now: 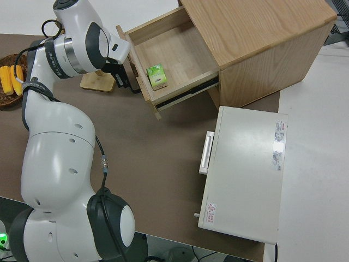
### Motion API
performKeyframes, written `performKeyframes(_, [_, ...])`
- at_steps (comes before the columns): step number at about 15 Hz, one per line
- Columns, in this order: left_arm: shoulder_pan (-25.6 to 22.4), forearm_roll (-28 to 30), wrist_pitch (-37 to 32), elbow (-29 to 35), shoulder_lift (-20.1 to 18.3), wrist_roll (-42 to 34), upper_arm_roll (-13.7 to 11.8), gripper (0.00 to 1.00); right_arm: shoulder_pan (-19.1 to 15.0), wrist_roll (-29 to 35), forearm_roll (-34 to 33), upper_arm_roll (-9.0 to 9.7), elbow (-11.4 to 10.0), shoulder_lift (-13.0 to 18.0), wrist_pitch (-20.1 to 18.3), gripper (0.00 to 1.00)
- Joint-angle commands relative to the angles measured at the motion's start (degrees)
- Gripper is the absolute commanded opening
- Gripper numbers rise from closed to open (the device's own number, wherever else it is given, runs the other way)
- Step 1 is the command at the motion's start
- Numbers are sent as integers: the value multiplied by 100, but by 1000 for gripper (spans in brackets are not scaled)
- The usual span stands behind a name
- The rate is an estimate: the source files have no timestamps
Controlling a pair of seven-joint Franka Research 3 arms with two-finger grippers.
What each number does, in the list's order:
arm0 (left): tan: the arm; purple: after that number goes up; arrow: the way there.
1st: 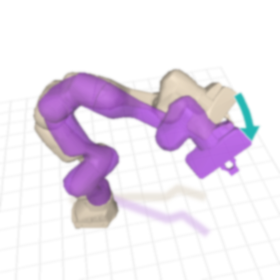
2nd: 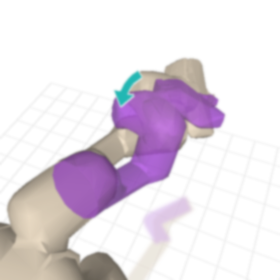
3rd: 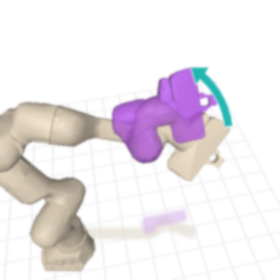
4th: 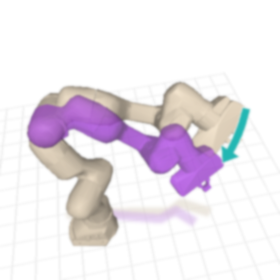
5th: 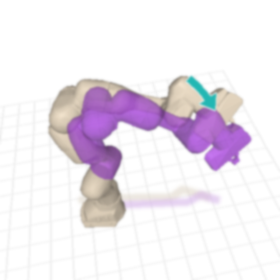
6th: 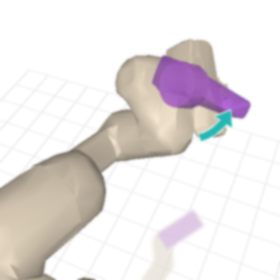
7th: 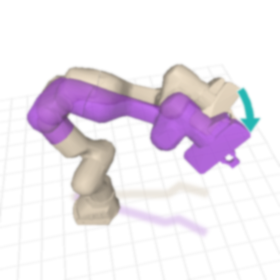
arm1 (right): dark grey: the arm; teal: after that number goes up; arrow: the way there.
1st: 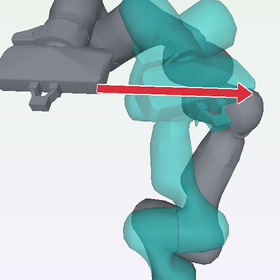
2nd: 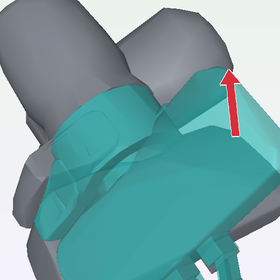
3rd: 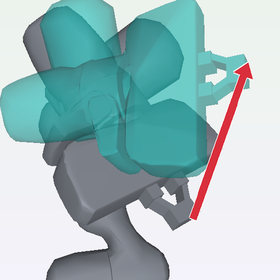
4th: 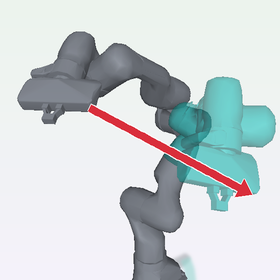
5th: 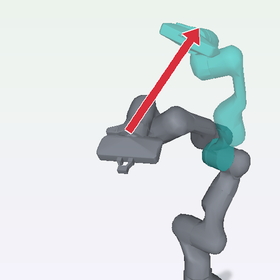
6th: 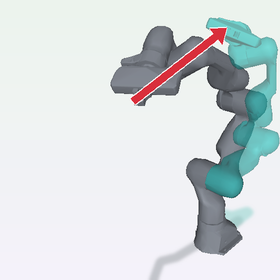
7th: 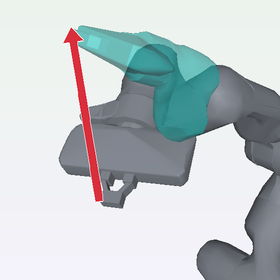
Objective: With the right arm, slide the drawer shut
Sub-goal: 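Push the drawer front away from the robot with the right gripper, then press the drawer fully shut with the right gripper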
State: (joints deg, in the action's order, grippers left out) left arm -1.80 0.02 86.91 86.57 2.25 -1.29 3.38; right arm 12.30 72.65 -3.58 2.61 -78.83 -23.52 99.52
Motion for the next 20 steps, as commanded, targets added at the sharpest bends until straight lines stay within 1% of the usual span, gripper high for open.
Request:
performKeyframes(1, [-31,-98,-113,-140,65,-56,40,993,-281,-13,-82,109,402,-241,50,0])
performKeyframes(4, [-31,-98,-113,-149,65,-56,40,993,-544,-329,-73,152,430,-241,50,0])
performKeyframes(7, [-31,-98,-113,-140,74,-56,40,993,-773,-707,-38,153,447,-241,59,0])
performKeyframes(8, [-31,-98,-113,-149,65,-56,40,993,-860,-847,-20,153,525,-250,50,0])
performKeyframes(12, [-31,-98,-113,-149,65,-56,40,993,-1177,-1384,-11,170,596,-285,50,0])
performKeyframes(17, [-31,-98,-113,-140,65,-56,40,993,-1713,-1789,-20,407,597,-347,269,0])
performKeyframes(18, [-31,-98,-113,-140,65,-56,40,993,-1792,-1876,-20,442,640,-390,278,0])
performKeyframes(19, [-31,-98,-113,-140,65,-56,40,993,-1863,-1938,-20,443,762,-451,287,0])
performKeyframes(20, [-31,-98,-113,-140,65,-56,40,993,-1924,-1947,-12,451,824,-504,279,0])
